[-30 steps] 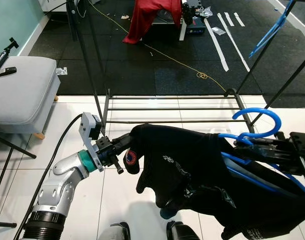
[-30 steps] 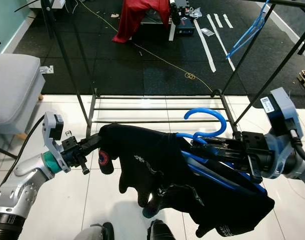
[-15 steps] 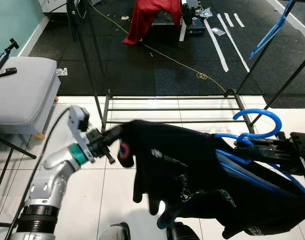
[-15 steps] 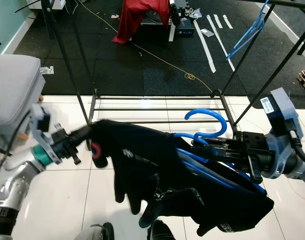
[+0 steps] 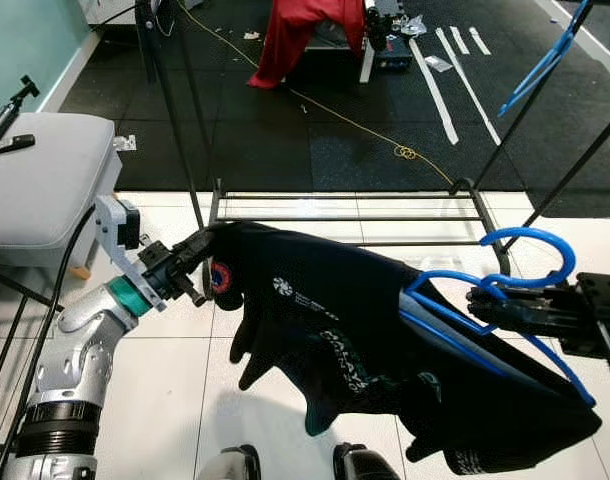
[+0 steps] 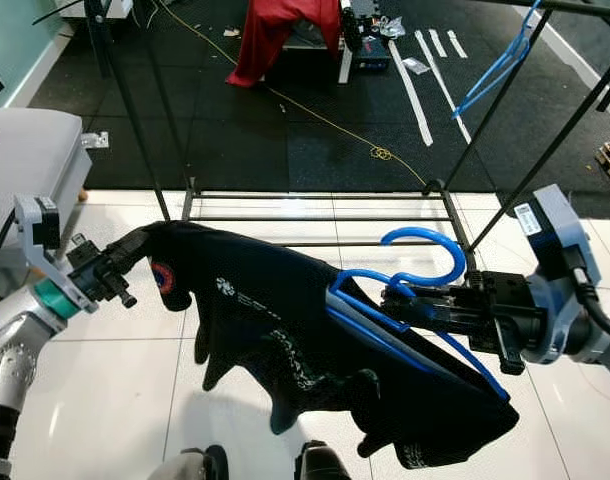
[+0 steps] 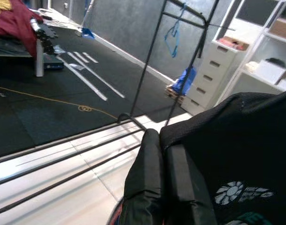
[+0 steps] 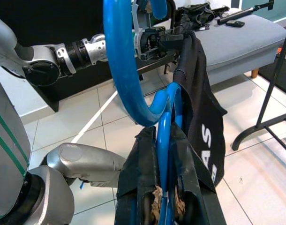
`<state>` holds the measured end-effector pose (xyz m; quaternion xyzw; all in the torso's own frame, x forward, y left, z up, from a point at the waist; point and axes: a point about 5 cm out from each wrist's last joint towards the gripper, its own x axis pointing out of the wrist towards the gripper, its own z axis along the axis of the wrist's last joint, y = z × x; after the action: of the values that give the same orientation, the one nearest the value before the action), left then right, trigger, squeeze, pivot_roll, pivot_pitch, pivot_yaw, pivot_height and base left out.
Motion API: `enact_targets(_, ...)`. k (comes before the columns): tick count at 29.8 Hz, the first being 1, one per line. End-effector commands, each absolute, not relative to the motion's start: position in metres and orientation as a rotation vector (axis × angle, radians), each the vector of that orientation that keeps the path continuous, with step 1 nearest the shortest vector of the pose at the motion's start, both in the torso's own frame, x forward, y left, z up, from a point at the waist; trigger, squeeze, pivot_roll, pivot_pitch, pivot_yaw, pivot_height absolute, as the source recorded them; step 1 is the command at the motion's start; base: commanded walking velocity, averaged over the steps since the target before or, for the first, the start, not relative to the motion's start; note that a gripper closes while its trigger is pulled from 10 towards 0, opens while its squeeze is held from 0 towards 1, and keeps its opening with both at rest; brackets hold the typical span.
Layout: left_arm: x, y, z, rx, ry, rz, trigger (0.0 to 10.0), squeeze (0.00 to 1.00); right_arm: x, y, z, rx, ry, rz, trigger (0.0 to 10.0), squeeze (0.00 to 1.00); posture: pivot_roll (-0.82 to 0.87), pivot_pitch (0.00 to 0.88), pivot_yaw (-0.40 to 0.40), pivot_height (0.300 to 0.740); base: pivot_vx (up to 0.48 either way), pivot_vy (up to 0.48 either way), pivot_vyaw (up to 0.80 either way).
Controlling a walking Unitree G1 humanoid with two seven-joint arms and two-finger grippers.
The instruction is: Hang hanger
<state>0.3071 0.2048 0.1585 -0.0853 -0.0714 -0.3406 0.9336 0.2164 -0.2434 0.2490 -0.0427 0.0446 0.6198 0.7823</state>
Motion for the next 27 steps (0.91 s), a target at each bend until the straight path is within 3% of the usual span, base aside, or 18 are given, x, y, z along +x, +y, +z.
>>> enact_targets(1, 0.306, 0.217, 0.149, -0.184, -0.127, -0.605, 0.0, 0.0, 0.213, -0.244, 0.25, -0.106, 0.117, 1.364, 10.0, 0.0, -0.11, 0.079, 0.038, 0.74, 0.0, 0.0, 0.0)
enact_targets(6, 0.31, 0.224, 0.155, -0.202, -0.171, -0.542, 0.0, 0.0, 0.212, -0.245, 0.249, -0.113, 0.143, 1.365, 10.0, 0.0, -0.11, 0.082, 0.036, 0.74, 0.0, 0.0, 0.0)
enact_targets(14, 0.306, 0.223, 0.133, -0.064, -0.044, -0.551, 0.0, 0.0, 0.211, -0.246, 0.246, -0.123, 0.164, 1.367, 10.0, 0.0, -0.11, 0.084, 0.039, 0.74, 0.0, 0.0, 0.0)
enact_targets(27, 0.304, 0.221, 0.113, -0.005, 0.048, -0.524, 0.0, 0.0, 0.21, -0.246, 0.247, -0.123, 0.17, 1.37, 10.0, 0.0, -0.11, 0.084, 0.038, 0.74, 0.0, 0.0, 0.0)
